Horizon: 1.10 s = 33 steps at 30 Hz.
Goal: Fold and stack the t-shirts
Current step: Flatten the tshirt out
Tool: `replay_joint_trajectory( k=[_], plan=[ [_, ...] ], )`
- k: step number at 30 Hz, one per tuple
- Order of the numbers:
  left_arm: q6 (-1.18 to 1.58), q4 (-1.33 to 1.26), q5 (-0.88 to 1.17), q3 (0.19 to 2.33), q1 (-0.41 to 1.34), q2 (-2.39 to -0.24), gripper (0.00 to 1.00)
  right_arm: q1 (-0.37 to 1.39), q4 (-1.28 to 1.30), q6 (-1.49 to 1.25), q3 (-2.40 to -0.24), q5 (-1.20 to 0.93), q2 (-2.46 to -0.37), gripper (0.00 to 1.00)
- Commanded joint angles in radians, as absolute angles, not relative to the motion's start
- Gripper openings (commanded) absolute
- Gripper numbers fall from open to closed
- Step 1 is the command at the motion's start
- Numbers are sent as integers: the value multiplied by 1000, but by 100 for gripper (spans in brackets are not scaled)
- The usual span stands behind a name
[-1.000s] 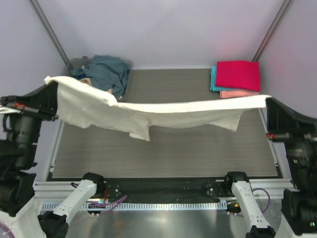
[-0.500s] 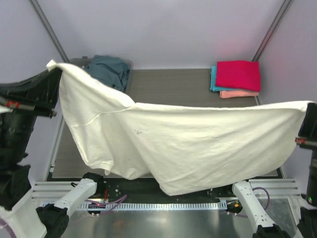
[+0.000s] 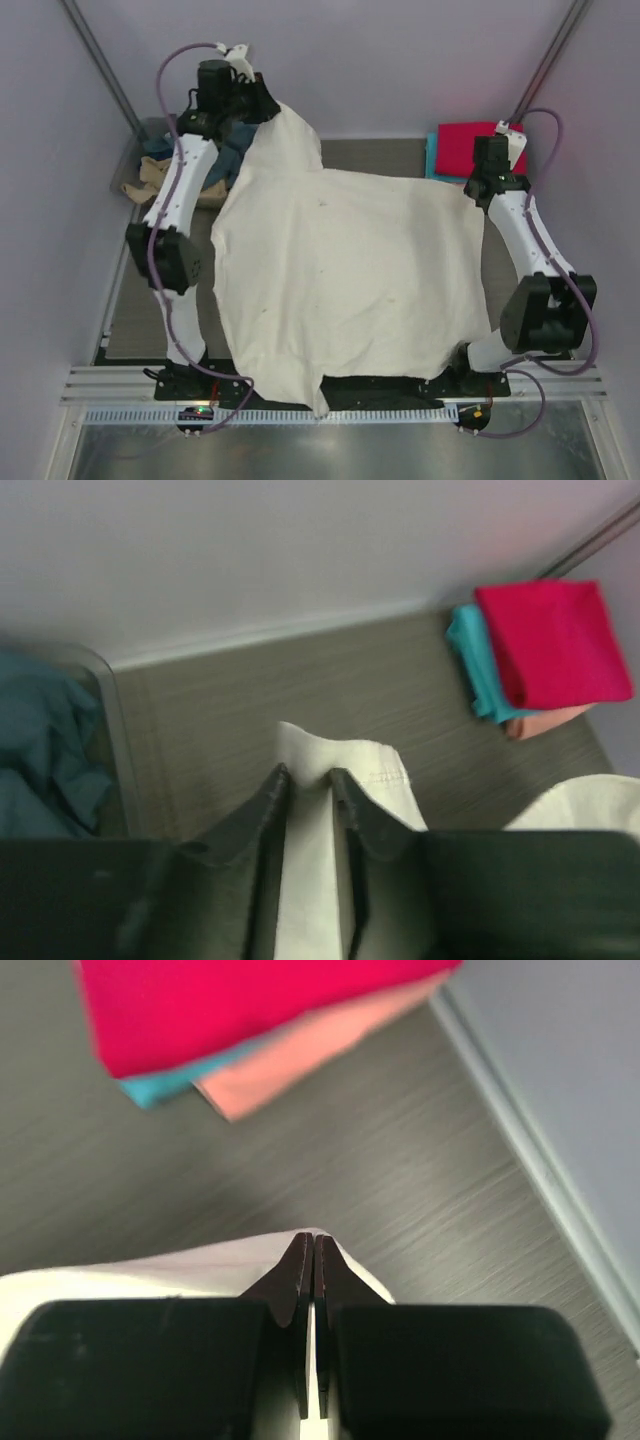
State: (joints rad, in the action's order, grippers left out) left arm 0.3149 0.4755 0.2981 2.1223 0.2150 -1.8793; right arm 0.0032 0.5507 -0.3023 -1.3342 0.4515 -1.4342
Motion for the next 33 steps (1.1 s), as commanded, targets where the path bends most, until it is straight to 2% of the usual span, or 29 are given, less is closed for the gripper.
replay_joint_trajectory(
  k=[1,2,3,4,5,6,7,10,16,21,27,33],
  plan=[
    [319,610,368,2352,206,-2159,29,-57,433,-350,-1341,418,-1497,7],
    [327,656,367,2431,207,-2221,48,-61,430,-348,-1357,393,-1526,39],
    [330,701,367,2568,207,-2283,55,-63,425,-333,-1370,371,-1551,56],
    [336,748,359,2603,207,-2342,60,-63,426,-324,-1380,347,-1583,69],
    [356,752,356,2606,206,-2342,71,-61,426,-321,-1385,319,-1586,77],
    [359,740,353,2579,209,-2324,75,-63,422,-318,-1382,310,-1583,82],
    [365,674,325,2465,212,-2245,82,-61,423,-318,-1370,304,-1562,83],
    [365,550,272,2202,218,-2102,87,-61,422,-337,-1332,275,-1479,84],
    [354,583,137,1904,236,-1809,85,-61,436,-390,-1191,98,-1333,86],
    [390,569,66,1502,337,-1577,85,-61,456,-459,-1069,-34,-1316,86],
    [508,437,55,1188,440,-1561,83,-61,472,-486,-1005,-11,-1451,86],
    [538,416,22,1192,459,-1762,82,-55,466,-477,-1046,52,-1626,87]
  ],
)
